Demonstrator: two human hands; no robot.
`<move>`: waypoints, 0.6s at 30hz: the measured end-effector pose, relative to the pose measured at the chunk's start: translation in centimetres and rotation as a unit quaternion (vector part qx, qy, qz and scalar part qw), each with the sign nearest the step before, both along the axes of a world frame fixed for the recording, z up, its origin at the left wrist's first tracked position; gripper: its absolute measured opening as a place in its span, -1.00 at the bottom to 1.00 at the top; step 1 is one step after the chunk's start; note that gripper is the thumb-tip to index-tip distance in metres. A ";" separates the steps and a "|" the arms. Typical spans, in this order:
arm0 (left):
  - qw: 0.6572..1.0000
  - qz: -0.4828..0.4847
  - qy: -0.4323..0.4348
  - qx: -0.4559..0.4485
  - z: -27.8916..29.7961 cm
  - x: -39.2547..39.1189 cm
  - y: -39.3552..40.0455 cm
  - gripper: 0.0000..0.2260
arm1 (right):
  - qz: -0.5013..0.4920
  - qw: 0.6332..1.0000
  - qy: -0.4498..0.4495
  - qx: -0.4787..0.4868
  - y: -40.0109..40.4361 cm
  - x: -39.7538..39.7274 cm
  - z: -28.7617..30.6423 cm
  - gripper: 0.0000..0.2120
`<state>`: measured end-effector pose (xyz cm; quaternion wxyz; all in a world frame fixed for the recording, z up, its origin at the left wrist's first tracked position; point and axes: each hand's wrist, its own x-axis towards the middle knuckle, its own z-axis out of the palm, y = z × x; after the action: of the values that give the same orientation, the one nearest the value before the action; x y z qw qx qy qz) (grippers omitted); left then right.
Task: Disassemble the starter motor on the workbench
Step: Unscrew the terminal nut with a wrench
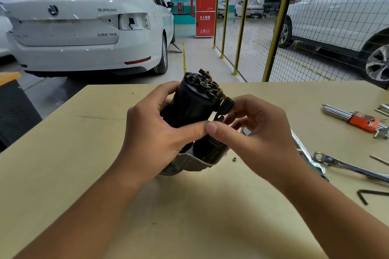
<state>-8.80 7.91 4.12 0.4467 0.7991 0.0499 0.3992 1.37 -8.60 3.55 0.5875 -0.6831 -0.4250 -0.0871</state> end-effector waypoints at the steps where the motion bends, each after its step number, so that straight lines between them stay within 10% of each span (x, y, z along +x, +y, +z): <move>1: 1.000 -0.008 0.002 -0.003 0.1 -0.2 0.2 -0.37 | 0.035 0.999 0.030 -0.027 -0.3 0.3 0.4 -0.73; 18: 0.996 -0.081 -0.009 -0.027 0.6 -0.5 0.5 -0.36 | 0.023 0.998 0.056 -0.034 -0.3 -1.2 0.6 -0.71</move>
<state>-9.32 8.38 4.68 0.4995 0.7846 -0.0083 0.3672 0.14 -8.94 4.12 0.5889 -0.6965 -0.4093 -0.0208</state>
